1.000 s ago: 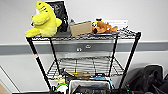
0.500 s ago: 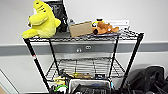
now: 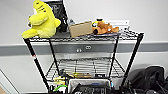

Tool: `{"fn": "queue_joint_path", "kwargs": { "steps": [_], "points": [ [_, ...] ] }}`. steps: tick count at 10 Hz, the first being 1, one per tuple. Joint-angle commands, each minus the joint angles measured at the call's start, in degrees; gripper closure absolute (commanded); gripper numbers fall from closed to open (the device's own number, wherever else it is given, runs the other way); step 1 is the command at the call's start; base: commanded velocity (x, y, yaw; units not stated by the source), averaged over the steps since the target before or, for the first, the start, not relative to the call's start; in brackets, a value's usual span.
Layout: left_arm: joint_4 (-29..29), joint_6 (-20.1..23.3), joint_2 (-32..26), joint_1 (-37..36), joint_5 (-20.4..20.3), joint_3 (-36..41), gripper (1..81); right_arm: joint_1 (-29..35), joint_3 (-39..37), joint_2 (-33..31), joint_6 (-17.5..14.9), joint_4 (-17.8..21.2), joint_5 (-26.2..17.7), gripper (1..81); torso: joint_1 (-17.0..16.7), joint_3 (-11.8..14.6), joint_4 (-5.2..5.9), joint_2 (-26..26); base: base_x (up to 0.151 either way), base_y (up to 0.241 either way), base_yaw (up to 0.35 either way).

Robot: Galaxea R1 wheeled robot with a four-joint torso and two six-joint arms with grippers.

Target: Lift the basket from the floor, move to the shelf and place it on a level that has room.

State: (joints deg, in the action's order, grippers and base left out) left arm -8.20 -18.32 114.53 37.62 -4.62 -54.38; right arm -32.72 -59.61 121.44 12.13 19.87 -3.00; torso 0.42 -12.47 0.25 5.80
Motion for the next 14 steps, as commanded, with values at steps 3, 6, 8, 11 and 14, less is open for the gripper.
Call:
{"fn": "queue_joint_path", "kwargs": {
  "steps": [3,6,8,11,14],
  "points": [
    [-0.5,-1.98,-2.19,-13.67,-1.97,5.6,81.1,11.57,5.57,-1.61,-0.09,0.96,-0.25,81.1,0.0,0.0,0.0,0.0,0.0,0.0,0.0],
    [-0.5,-3.91,-2.63,-18.06,-1.71,5.6,81.1,16.57,6.71,-2.76,2.11,0.96,-0.87,81.1,0.0,-0.02,0.0,0.0,0.0,0.0,0.0],
    [-0.58,-5.84,-2.72,-21.04,-1.53,5.6,81.1,20.52,6.88,-2.76,4.2,0.96,-1.31,81.1,0.0,-0.02,0.0,0.0,0.0,0.0,0.0],
    [-0.67,-8.13,-2.72,-25.44,-0.83,5.34,81.1,24.31,6.45,-2.76,6.68,0.96,-2.54,81.1,0.0,-0.02,0.0,0.0,0.0,0.0,0.0],
    [-1.11,-9.98,-2.46,-29.65,-0.04,4.02,81.1,28.0,5.75,-2.49,8.52,0.87,-2.8,81.1,0.0,-0.02,0.0,0.0,0.0,0.0,0.0]
  ]
}}
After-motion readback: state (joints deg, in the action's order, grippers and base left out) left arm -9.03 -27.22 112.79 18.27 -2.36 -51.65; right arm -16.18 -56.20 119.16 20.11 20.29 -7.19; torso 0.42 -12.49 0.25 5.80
